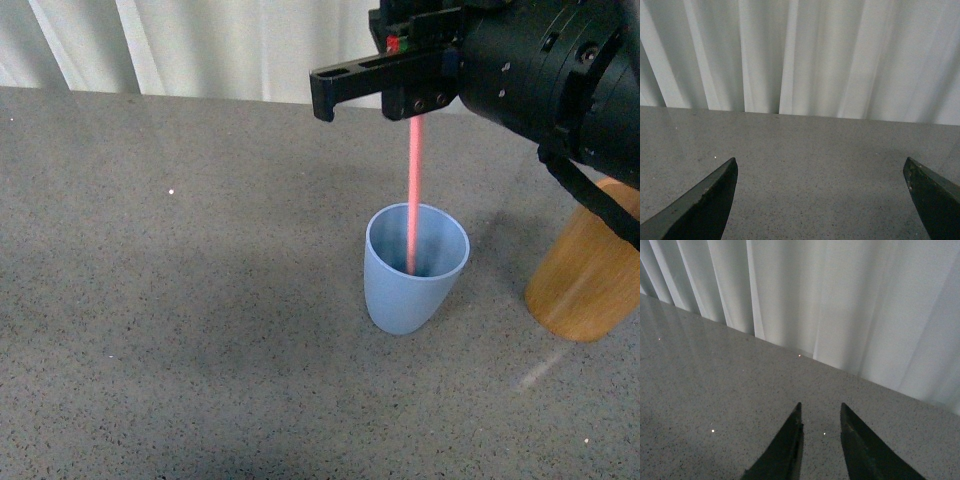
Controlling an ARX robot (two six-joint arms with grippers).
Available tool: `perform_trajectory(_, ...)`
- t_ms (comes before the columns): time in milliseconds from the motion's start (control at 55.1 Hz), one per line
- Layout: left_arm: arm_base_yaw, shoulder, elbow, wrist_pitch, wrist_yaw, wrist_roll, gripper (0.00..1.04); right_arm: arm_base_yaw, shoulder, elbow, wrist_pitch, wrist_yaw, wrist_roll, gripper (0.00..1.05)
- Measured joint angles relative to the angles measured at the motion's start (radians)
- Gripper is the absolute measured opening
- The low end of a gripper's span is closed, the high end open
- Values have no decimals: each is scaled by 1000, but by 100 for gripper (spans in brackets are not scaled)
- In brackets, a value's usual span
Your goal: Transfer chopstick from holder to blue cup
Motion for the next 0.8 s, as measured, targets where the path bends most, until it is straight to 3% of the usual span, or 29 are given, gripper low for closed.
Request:
perform_trajectory(290, 0, 0, 0, 0, 0, 0, 98, 3, -60, -7, -37, 22, 18, 72)
perform_trajectory(399, 0, 0, 0, 0, 0, 0, 98, -27, -194, -32, -97, 36, 19, 96)
perform_trajectory(508, 0, 0, 0, 0, 0, 0, 98, -111, -382, -90, -204, 82, 26, 95)
perform_trajectory(617, 0, 0, 0, 0, 0, 0, 98, -239, -600, -167, -432, 201, 50, 95)
perform_trajectory(798, 0, 0, 0, 0, 0, 0, 98, -450, -967, -343, -843, 189, 129, 95)
